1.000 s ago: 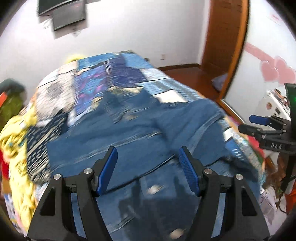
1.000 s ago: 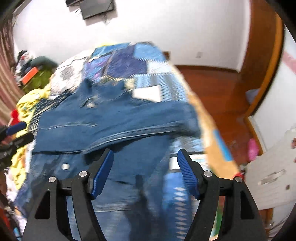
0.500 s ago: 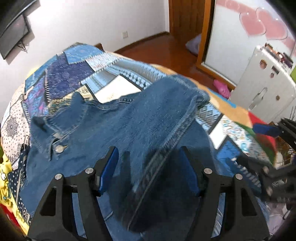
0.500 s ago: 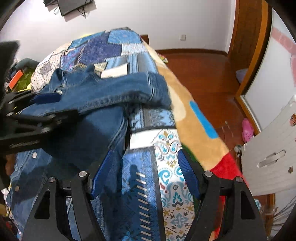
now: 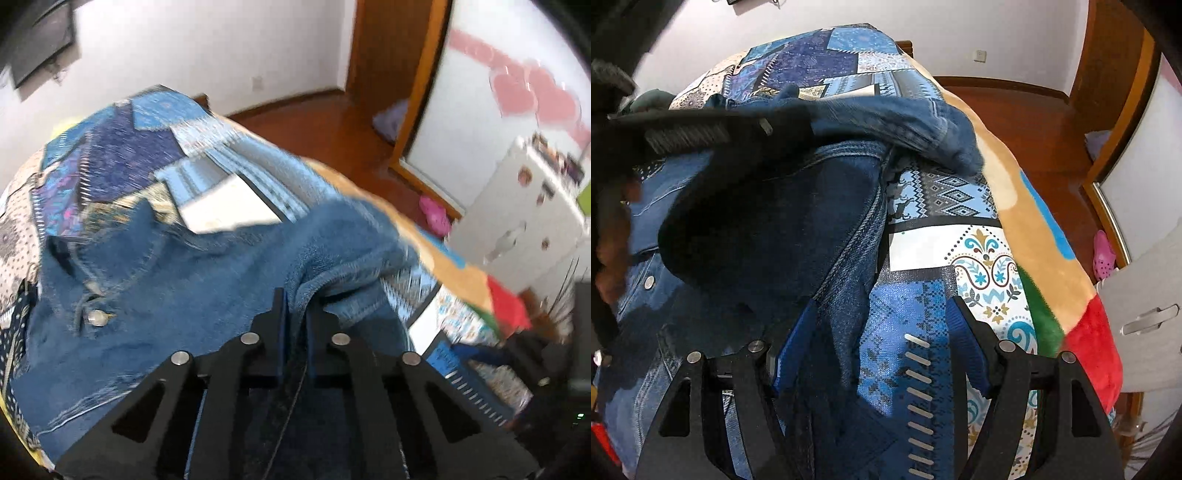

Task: Fold large clothes

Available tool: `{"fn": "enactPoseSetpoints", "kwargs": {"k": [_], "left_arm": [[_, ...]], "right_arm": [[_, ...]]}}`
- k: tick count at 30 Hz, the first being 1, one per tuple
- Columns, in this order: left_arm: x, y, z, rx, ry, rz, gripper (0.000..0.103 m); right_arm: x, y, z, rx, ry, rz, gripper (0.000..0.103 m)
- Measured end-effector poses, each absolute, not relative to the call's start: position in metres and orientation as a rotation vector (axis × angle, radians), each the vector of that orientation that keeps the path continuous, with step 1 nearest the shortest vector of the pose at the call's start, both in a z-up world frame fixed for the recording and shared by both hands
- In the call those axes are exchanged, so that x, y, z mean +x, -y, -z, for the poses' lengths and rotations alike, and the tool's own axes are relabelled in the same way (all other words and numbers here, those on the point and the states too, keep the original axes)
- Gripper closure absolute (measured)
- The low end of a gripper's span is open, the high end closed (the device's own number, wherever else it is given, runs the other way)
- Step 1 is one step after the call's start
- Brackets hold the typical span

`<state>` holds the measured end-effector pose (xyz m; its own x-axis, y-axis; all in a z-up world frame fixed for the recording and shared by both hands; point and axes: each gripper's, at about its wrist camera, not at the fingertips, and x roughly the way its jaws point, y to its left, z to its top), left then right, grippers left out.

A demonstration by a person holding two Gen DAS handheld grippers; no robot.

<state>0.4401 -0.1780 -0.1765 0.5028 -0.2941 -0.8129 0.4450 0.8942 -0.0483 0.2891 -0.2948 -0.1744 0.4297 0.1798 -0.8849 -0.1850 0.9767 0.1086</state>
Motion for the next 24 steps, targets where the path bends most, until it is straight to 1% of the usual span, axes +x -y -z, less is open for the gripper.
{"fn": "enactPoseSetpoints", "kwargs": {"k": [6, 9, 11, 14, 17, 21, 23, 24], "left_arm": [[0.424, 0.119, 0.118, 0.083, -0.819, 0.397, 0.098], [0.409, 0.083, 0.102, 0.055, -0.775, 0.348, 0.098], [0.398, 0.063, 0.102, 0.052, -0.767, 0.314, 0.099], [0.383, 0.033, 0.119, 0.058, -0.801, 0.261, 0.099], [0.370, 0.009, 0.147, 0.070, -0.874, 0.213, 0.098], [0.356, -0.024, 0.189, 0.014, -1.008, 0.192, 0.096], [0.349, -0.036, 0.208, -0.017, -1.064, 0.189, 0.091], [0.348, -0.037, 0.214, -0.016, -1.082, 0.185, 0.084]], "right_arm": [[0.286, 0.295, 0.173, -0.048, -1.113, -0.227, 0.034], [0.286, 0.293, 0.173, -0.058, -1.114, -0.224, 0.033], [0.286, 0.292, 0.173, -0.065, -1.114, -0.219, 0.033], [0.286, 0.289, 0.173, -0.073, -1.116, -0.211, 0.032], [0.287, 0.287, 0.173, -0.086, -1.114, -0.194, 0.027], [0.289, 0.288, 0.174, -0.088, -1.115, -0.186, 0.026], [0.289, 0.287, 0.174, -0.090, -1.118, -0.180, 0.025], [0.290, 0.287, 0.174, -0.091, -1.120, -0.176, 0.025]]}}
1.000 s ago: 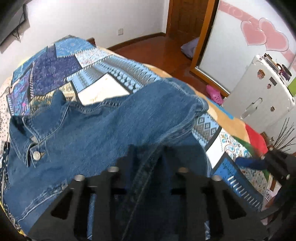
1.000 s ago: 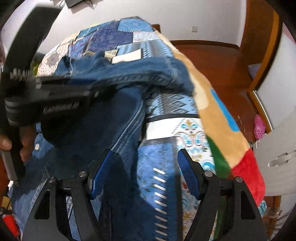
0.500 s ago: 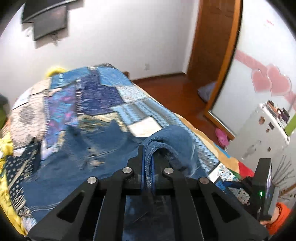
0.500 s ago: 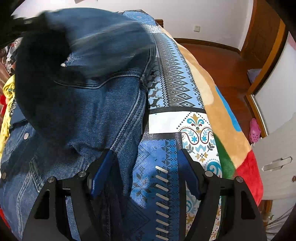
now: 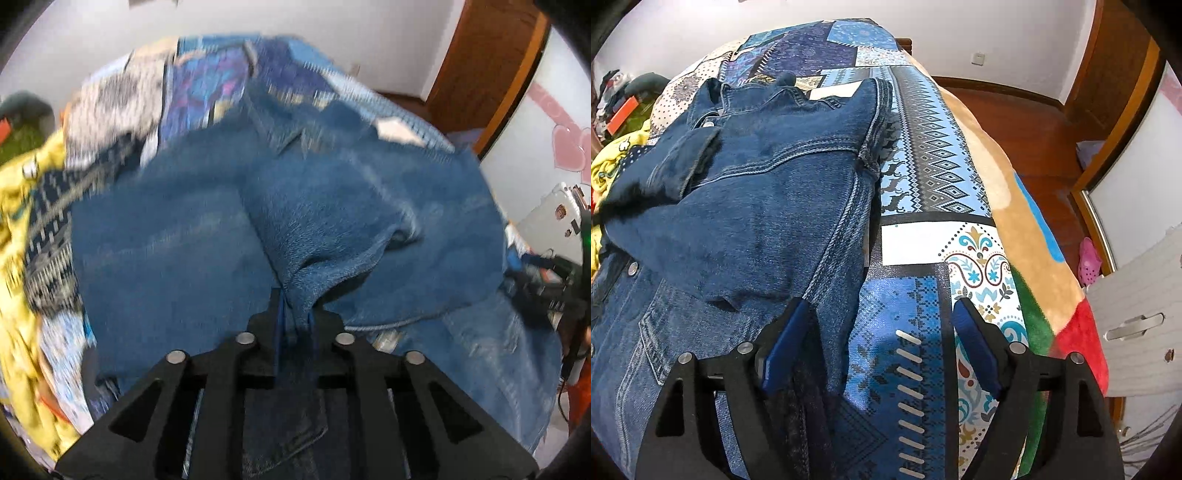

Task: Fold large clothes

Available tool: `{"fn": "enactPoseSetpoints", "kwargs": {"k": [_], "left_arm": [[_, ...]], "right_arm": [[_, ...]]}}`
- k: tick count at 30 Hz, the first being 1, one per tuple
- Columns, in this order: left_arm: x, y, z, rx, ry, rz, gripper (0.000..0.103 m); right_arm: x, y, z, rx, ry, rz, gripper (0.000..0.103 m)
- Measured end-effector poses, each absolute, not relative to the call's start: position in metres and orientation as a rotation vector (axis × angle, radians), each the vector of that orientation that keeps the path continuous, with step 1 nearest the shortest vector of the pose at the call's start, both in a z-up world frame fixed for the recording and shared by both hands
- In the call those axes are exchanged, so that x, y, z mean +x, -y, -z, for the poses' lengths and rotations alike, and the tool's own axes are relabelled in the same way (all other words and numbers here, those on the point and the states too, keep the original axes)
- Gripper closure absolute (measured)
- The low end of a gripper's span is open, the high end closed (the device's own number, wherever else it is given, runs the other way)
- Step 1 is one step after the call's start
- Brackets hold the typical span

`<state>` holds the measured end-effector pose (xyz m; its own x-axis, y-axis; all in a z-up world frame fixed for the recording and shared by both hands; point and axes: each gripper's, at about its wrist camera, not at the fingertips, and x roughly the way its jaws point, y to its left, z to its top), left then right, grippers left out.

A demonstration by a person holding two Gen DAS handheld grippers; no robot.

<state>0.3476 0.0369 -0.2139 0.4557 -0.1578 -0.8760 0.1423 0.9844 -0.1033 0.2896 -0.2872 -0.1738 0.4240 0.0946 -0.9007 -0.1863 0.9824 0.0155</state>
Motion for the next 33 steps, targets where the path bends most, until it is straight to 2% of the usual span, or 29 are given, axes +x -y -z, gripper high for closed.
{"fn": "enactPoseSetpoints", "kwargs": {"k": [1, 2, 4, 5, 14, 21, 30, 32, 33], "left_arm": [[0.346, -0.038, 0.220, -0.004, -1.098, 0.174, 0.074], [0.345, -0.037, 0.224, 0.016, -1.109, 0.157, 0.068], [0.344, -0.034, 0.224, 0.078, -1.105, 0.102, 0.041], [0.345, -0.032, 0.224, 0.115, -1.097, 0.065, 0.037], [0.362, 0.002, 0.200, 0.201, -1.046, 0.147, 0.035], [0.389, 0.047, 0.228, 0.330, -1.111, 0.189, 0.030], [0.412, 0.053, 0.233, 0.311, -1.095, 0.145, 0.029], [0.409, 0.054, 0.229, 0.337, -1.051, 0.121, 0.035], [0.407, 0.054, 0.226, 0.344, -1.014, 0.109, 0.044]], "right_arm": [[0.290, 0.287, 0.174, -0.094, -1.122, -0.171, 0.025], [0.290, 0.287, 0.174, -0.095, -1.124, -0.167, 0.025], [0.292, 0.286, 0.174, -0.093, -1.132, -0.159, 0.025], [0.292, 0.286, 0.173, -0.091, -1.136, -0.155, 0.025], [0.283, 0.281, 0.156, -0.079, -1.111, -0.168, 0.025], [0.281, 0.267, 0.135, -0.075, -1.034, -0.219, 0.025], [0.287, 0.254, 0.169, -0.103, -1.127, -0.219, 0.025], [0.287, 0.254, 0.178, -0.097, -1.149, -0.224, 0.025], [0.286, 0.253, 0.181, -0.102, -1.160, -0.224, 0.025]]}}
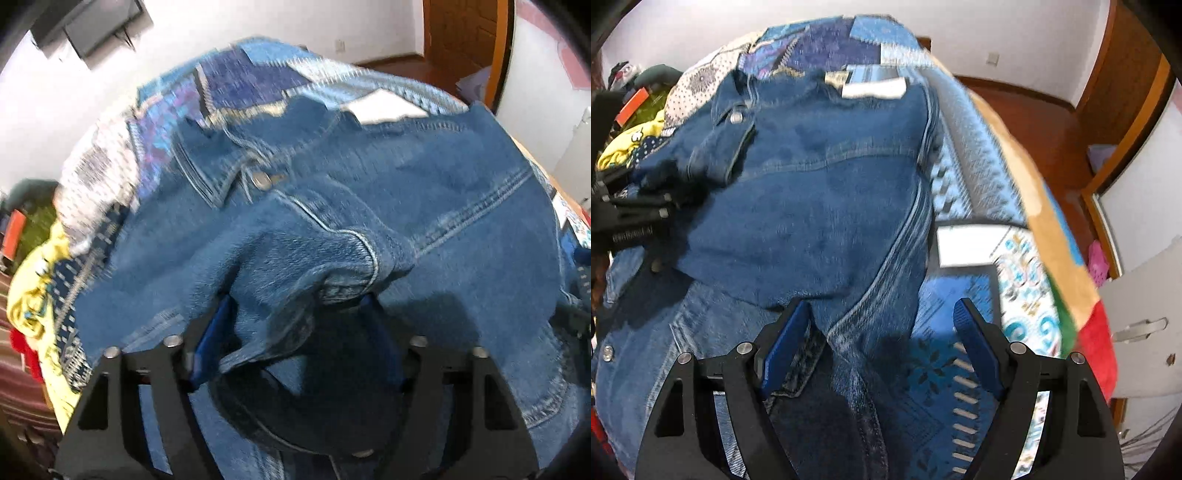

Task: Fold large clothes

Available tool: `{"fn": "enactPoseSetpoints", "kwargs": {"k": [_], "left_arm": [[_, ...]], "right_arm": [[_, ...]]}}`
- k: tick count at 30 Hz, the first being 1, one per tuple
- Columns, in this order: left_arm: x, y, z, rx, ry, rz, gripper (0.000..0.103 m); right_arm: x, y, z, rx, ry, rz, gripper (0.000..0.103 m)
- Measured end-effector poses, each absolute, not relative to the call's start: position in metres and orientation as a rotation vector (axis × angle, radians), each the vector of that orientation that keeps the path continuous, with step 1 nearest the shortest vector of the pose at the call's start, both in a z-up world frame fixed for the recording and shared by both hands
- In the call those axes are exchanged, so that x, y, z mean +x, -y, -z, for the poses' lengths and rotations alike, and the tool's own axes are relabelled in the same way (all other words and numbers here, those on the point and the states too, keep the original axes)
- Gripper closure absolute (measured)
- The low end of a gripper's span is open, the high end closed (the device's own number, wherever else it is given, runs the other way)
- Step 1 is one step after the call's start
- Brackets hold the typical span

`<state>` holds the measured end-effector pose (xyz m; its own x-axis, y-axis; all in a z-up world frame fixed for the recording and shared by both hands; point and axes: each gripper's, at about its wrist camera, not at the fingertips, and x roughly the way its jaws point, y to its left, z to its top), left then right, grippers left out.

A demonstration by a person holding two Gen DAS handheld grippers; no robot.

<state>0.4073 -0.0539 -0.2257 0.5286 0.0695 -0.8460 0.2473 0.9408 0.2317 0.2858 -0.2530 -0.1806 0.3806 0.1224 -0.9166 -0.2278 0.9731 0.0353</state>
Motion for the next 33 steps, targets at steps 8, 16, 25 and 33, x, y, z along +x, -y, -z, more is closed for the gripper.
{"fn": "enactPoseSetpoints", "kwargs": {"k": [8, 16, 25, 33], "left_arm": [[0.400, 0.019, 0.182, 0.231, -0.879, 0.048, 0.089], [0.377, -0.050, 0.151, -0.016, -0.849, 0.042, 0.091], [0.342, -0.101, 0.200, -0.125, -0.958, 0.002, 0.085], [0.328, -0.135, 0.233, -0.219, -1.017, -0.042, 0.036]], "right_arm": [[0.285, 0.251, 0.182, -0.134, -1.158, -0.211, 0.025], [0.279, 0.249, 0.180, -0.139, -1.147, -0.206, 0.025], [0.276, 0.249, 0.178, -0.141, -1.154, -0.198, 0.025], [0.272, 0.250, 0.176, -0.149, -1.158, -0.182, 0.025]]}}
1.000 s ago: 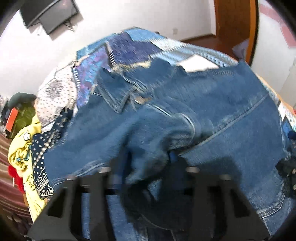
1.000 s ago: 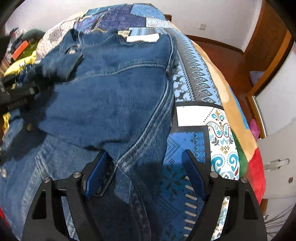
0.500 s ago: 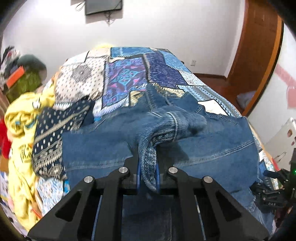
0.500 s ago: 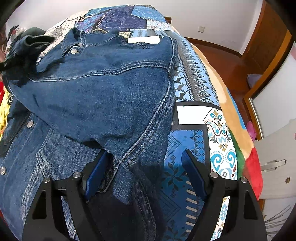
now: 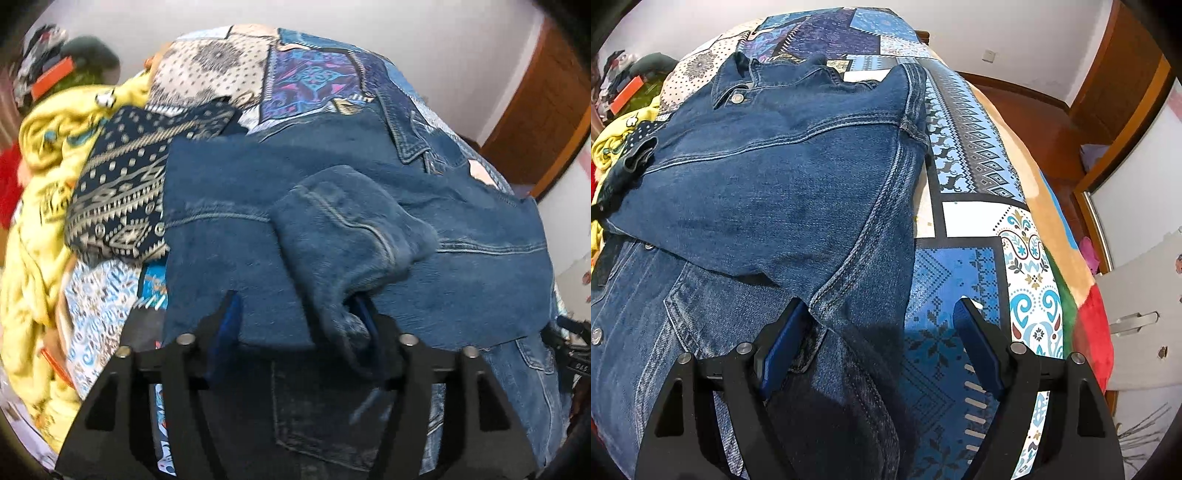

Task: Fold large clothes

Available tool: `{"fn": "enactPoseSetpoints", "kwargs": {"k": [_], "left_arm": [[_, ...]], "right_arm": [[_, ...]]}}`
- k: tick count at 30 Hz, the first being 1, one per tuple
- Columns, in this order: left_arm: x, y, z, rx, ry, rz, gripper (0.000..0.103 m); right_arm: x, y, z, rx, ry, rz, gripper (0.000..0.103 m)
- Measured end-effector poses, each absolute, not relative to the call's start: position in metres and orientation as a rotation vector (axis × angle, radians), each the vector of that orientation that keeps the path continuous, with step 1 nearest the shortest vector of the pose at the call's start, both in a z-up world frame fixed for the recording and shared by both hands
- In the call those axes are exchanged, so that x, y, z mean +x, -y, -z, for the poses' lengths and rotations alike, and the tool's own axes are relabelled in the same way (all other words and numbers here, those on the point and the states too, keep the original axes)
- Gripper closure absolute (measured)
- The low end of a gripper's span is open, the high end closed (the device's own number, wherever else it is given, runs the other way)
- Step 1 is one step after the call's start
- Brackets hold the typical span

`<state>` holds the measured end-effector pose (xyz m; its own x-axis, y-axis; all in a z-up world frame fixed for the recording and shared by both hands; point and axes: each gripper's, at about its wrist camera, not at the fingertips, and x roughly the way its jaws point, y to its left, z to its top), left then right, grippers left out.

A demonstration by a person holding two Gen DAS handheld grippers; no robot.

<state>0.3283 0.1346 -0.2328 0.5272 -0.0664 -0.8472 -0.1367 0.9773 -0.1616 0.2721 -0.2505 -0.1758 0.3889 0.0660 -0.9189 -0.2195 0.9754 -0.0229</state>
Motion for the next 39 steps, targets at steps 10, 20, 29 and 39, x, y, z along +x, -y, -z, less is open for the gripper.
{"fn": "enactPoseSetpoints", "kwargs": {"k": [10, 20, 29, 39], "left_arm": [[0.309, -0.173, 0.251, -0.414, -1.016, -0.070, 0.030], [0.289, -0.160, 0.222, -0.143, -0.981, -0.146, 0.030], [0.250, -0.158, 0.151, 0.001, -0.845, -0.125, 0.030], [0.185, -0.172, 0.136, -0.035, -0.839, -0.115, 0.026]], "right_arm": [[0.272, 0.245, 0.174, -0.172, -1.166, -0.160, 0.025], [0.260, 0.233, 0.155, -0.216, -1.123, -0.158, 0.025], [0.232, 0.231, 0.091, -0.205, -0.948, -0.161, 0.025], [0.190, 0.234, 0.071, -0.202, -0.880, -0.181, 0.024]]}}
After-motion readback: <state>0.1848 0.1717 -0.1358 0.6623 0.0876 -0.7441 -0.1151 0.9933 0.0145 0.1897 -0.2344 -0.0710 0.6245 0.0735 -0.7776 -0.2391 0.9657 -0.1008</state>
